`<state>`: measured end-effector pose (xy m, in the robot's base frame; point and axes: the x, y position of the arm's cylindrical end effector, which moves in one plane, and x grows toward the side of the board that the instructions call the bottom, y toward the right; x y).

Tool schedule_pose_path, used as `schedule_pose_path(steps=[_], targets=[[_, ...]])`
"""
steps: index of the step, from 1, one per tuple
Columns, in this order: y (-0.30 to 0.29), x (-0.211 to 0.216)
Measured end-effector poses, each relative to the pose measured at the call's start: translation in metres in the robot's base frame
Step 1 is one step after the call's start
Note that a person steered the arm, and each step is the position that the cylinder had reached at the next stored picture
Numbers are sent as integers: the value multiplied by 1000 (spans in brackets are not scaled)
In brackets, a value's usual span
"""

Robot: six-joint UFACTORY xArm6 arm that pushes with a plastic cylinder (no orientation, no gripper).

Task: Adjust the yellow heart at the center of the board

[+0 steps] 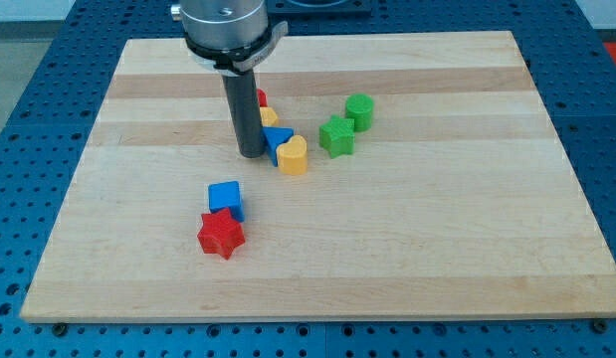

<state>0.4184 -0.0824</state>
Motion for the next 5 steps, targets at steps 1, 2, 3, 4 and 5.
schedule_pose_path(steps=[1,2,3,4,5], targets=[[5,0],[5,0],[3,0],[-8,0],[-18,3]])
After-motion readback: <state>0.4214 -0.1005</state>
